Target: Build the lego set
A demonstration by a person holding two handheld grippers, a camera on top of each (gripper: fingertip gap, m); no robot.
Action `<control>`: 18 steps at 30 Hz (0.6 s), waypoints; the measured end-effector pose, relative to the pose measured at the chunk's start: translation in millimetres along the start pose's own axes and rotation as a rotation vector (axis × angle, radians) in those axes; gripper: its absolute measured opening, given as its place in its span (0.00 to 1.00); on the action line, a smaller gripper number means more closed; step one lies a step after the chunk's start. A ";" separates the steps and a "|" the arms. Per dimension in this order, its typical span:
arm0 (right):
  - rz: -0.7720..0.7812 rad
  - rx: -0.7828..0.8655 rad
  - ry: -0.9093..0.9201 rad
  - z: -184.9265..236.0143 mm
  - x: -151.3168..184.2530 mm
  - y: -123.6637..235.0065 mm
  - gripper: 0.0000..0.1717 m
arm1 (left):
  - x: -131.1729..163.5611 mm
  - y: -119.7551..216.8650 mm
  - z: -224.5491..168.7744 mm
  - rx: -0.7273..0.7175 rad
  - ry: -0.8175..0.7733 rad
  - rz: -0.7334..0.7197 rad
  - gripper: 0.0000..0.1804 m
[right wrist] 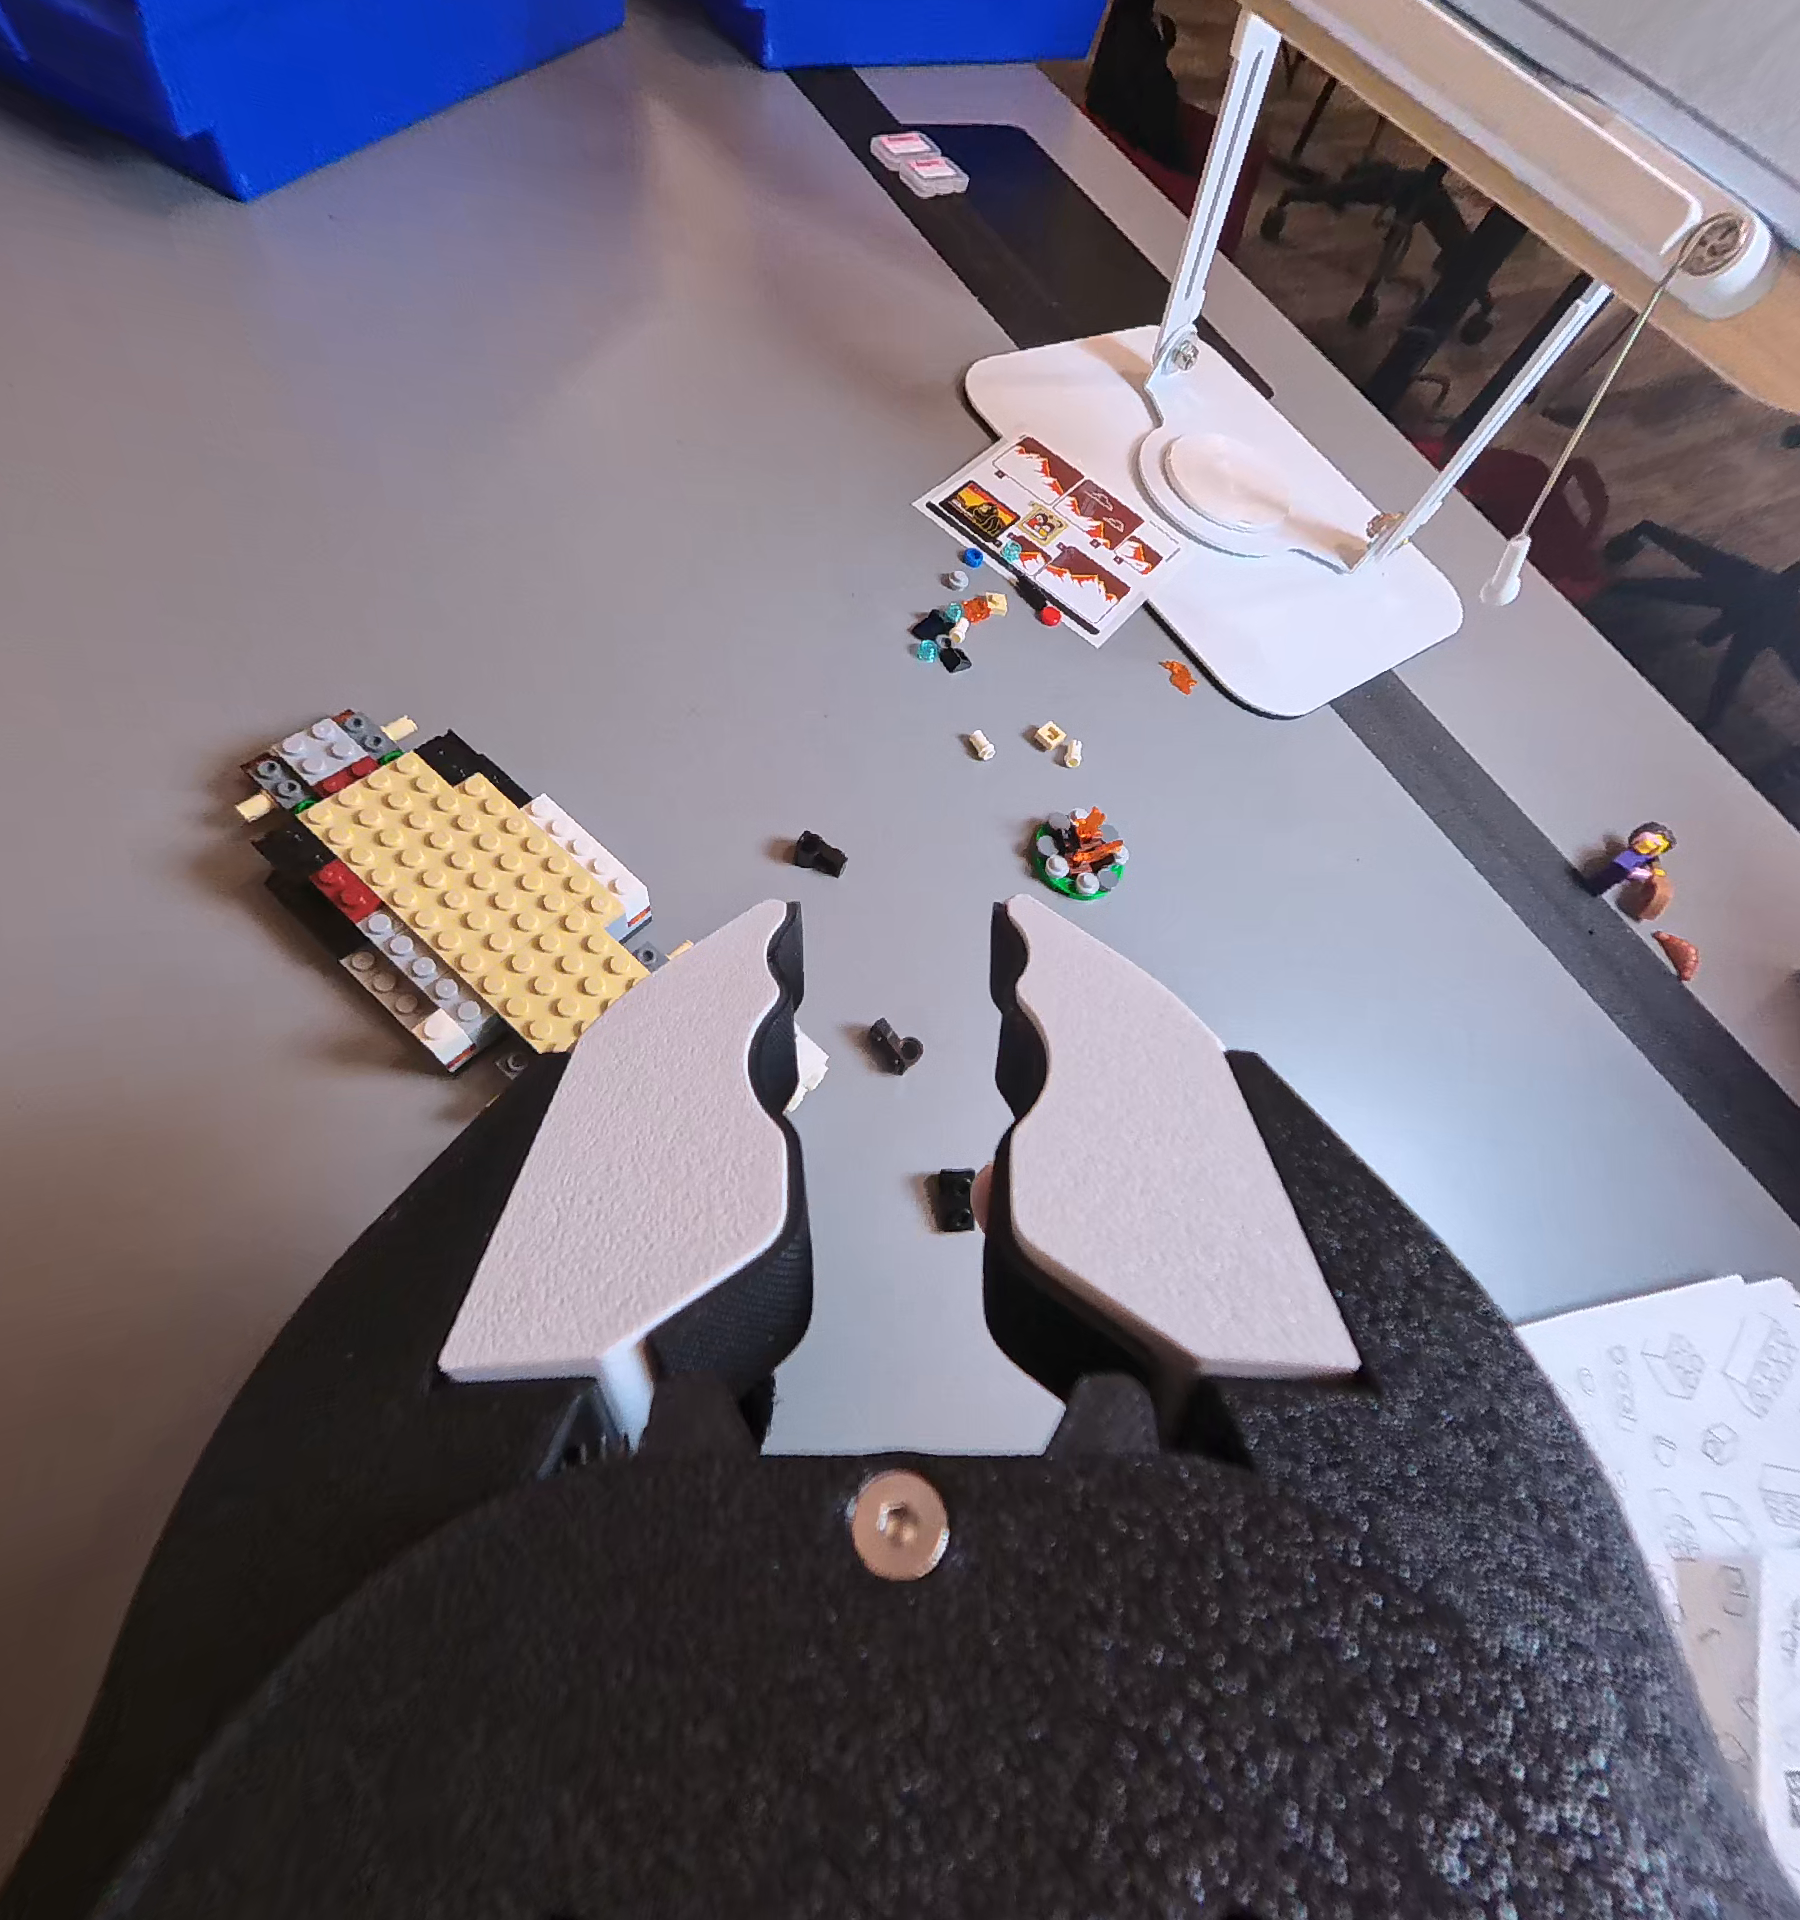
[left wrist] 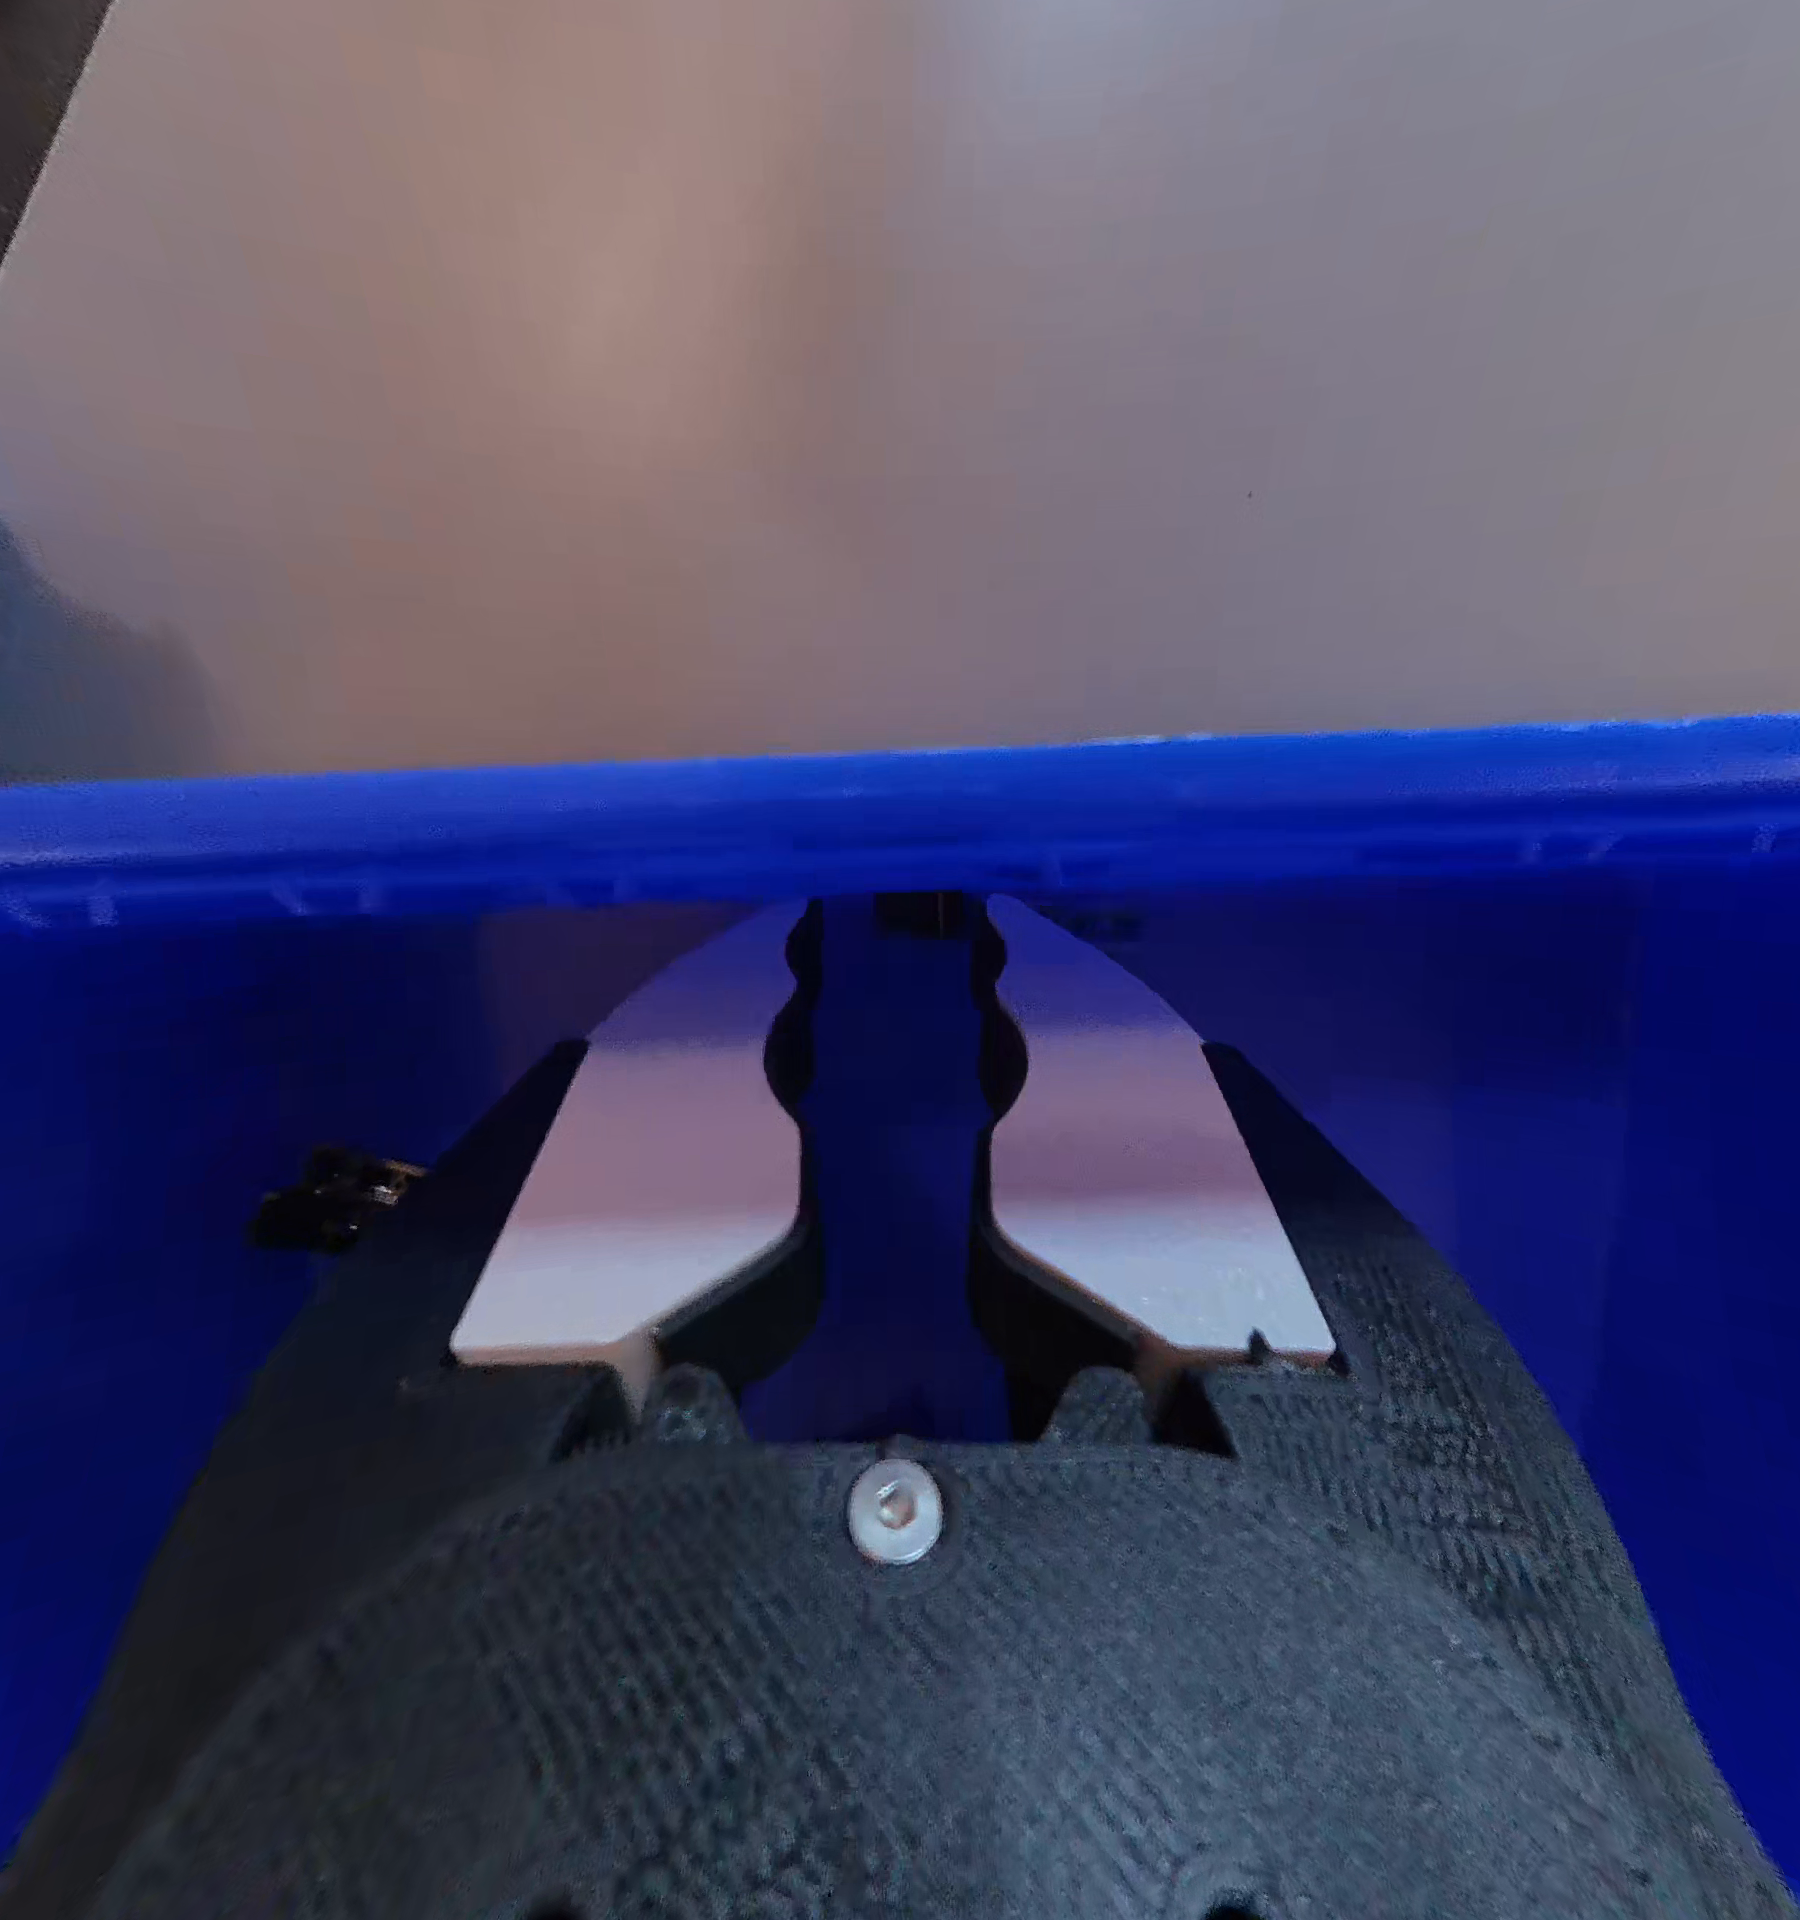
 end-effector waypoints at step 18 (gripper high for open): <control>-0.112 0.024 0.047 5.6 0.9 25.4 0.17 | -19.9 86.1 -31.5 -0.101 0.107 -0.340 0.09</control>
Point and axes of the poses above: each gripper's, where its closed fingertips meet, y back along the fingers, x out of its underside, z = x × y across the jaws, the point moved 4 cm from there along y, back along the fingers, and after that the axes turned 5 degrees about -y, right-handed, at the moved point
